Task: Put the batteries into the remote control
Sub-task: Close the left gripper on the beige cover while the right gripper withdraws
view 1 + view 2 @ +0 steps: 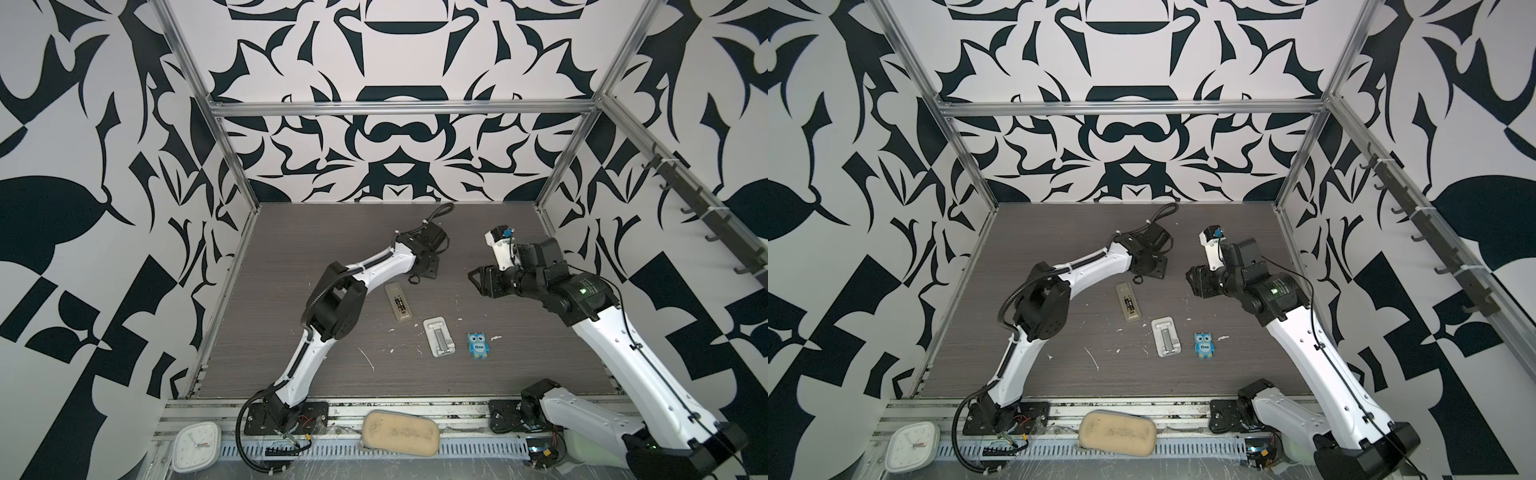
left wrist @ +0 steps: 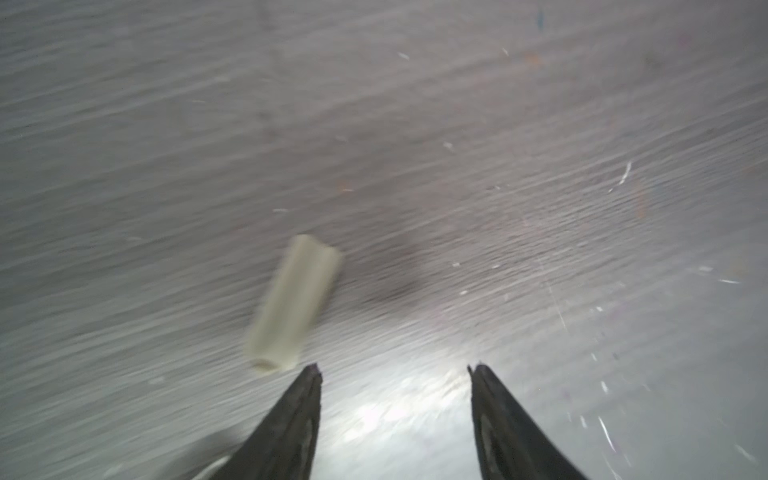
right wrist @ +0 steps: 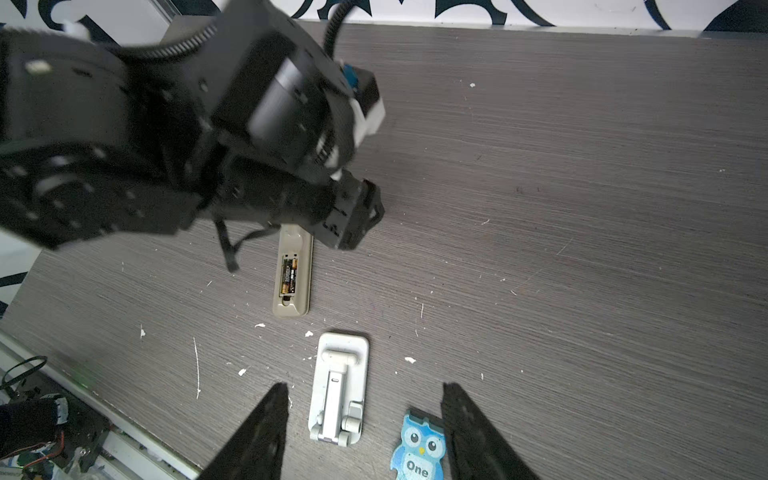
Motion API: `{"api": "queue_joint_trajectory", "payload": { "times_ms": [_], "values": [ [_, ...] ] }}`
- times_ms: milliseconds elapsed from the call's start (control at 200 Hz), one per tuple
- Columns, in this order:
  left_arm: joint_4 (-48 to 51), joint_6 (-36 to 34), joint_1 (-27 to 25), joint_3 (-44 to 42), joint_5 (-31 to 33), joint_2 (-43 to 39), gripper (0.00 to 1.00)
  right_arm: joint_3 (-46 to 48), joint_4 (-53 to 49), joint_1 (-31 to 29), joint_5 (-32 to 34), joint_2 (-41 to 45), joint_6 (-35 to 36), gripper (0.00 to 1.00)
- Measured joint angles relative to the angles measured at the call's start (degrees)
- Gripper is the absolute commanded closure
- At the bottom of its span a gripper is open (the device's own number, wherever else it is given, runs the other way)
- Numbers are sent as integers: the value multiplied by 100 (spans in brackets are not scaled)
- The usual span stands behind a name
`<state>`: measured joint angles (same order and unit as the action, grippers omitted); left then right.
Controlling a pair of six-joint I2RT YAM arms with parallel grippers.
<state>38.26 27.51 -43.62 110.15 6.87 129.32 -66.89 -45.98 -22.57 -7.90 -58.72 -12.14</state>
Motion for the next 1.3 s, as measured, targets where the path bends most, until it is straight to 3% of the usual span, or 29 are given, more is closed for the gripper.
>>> {"api": "queue_joint_trajectory", "payload": {
  "times_ms": [180, 395, 615, 810, 1305],
  "values": [
    [542, -229, 544, 308, -494, 74, 33, 9, 52, 0, -55, -149, 0, 35],
    [981, -511, 474, 1023, -831, 658, 25, 79, 59, 0, -85, -175, 0, 34],
    [1126, -638, 435, 1558, -933, 1261, 25, 96, 57, 0, -94, -214, 0, 34],
    [1152, -702, 450, 1766, -852, 1386, 29, 114, 57, 0, -98, -214, 2, 34],
    [1163, -503, 308, 1773, -538, 1423, 50, 129, 55, 4, -98, -284, 2, 34]
  ]
}}
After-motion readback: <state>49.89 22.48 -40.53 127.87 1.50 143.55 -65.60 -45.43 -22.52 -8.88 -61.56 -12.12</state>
